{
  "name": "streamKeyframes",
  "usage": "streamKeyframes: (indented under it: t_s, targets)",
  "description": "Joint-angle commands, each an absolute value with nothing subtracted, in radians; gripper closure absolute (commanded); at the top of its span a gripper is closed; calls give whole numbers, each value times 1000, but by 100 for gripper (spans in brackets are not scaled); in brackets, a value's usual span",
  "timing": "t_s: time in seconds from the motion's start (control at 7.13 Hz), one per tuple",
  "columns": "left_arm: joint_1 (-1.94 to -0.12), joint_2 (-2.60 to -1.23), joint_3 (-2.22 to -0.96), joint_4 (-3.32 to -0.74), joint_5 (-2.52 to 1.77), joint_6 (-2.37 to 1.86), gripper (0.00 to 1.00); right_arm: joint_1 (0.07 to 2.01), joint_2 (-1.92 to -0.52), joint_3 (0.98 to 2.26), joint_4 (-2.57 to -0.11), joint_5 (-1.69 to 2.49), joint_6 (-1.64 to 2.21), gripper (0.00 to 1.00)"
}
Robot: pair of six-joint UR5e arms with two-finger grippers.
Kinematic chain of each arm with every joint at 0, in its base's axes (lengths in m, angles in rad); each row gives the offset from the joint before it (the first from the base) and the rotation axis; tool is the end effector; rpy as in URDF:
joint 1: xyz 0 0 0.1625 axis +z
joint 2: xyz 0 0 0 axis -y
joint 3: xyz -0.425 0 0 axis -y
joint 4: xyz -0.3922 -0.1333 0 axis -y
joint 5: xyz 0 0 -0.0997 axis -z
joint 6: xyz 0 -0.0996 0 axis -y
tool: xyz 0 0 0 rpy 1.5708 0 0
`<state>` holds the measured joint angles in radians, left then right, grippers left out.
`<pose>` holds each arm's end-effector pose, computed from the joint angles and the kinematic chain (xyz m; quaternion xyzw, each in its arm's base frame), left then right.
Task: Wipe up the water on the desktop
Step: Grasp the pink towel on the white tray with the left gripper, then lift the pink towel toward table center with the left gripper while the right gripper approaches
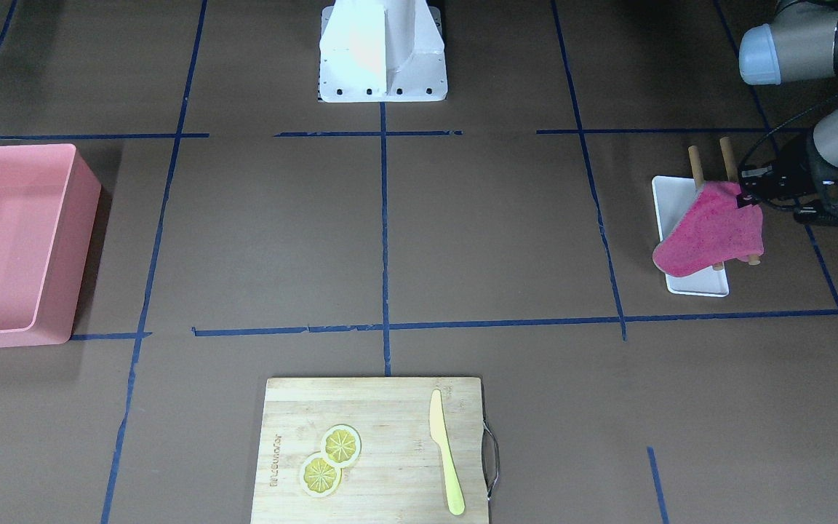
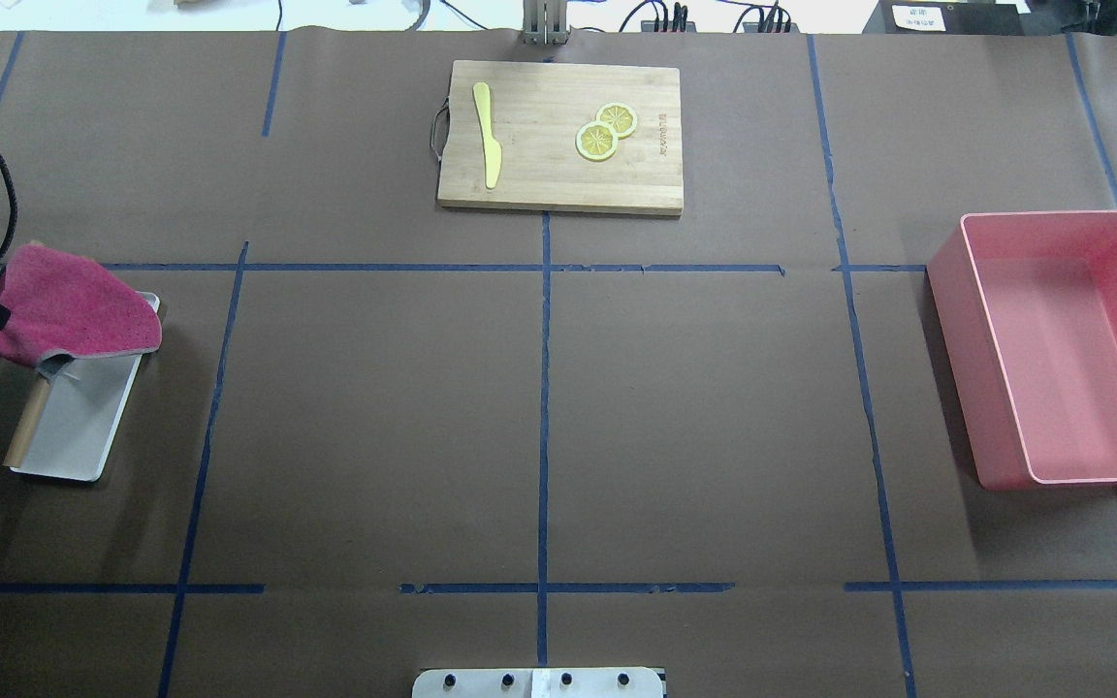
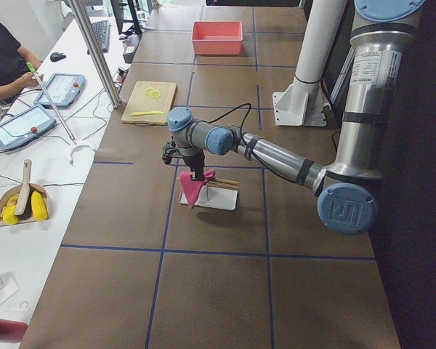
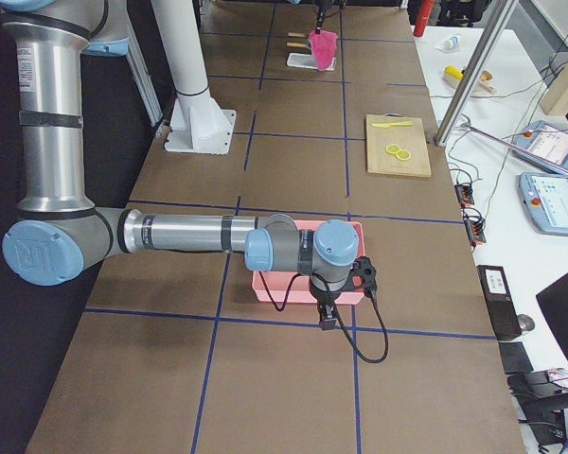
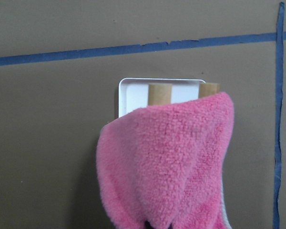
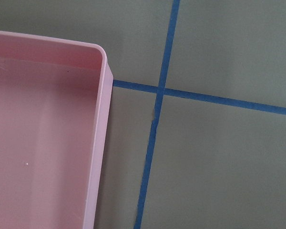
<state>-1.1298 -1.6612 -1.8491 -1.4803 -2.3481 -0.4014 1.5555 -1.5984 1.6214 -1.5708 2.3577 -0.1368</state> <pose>0.1644 -0.4969 0.4853 -0.0363 0.3949 0.0707 0.9153 0.0554 -0.4826 0.6463 0.0339 -0.3820 -0.0746 0.9205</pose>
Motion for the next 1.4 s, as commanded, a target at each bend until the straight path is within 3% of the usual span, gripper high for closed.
streamKeyframes:
  t_s: [0.0, 0.28, 0.56, 0.84, 1.26]
  targets:
    - [-1147, -1660, -1887, -1479, -2347, -413, 100, 1555, -1598, 1626, -1568, 2359, -138, 0]
    - [-1158, -1666, -1962, -1467, -2358, -473, 100, 1555, -1600, 1625, -1568, 2442, -138, 0]
    - [-1149, -1774, -2005, -1468, -2422, -688, 100, 1554, -1609, 1635, -1563, 2550, -143, 0]
    - [-1000, -1967, -1993, -1468, -2442, -981, 100, 1493, -1609, 1650, -1392, 2620, -21, 0]
    - [-814, -2130, -1976, -1480, -2309, -1172, 100, 1338, -1602, 1658, -971, 2580, 309, 0]
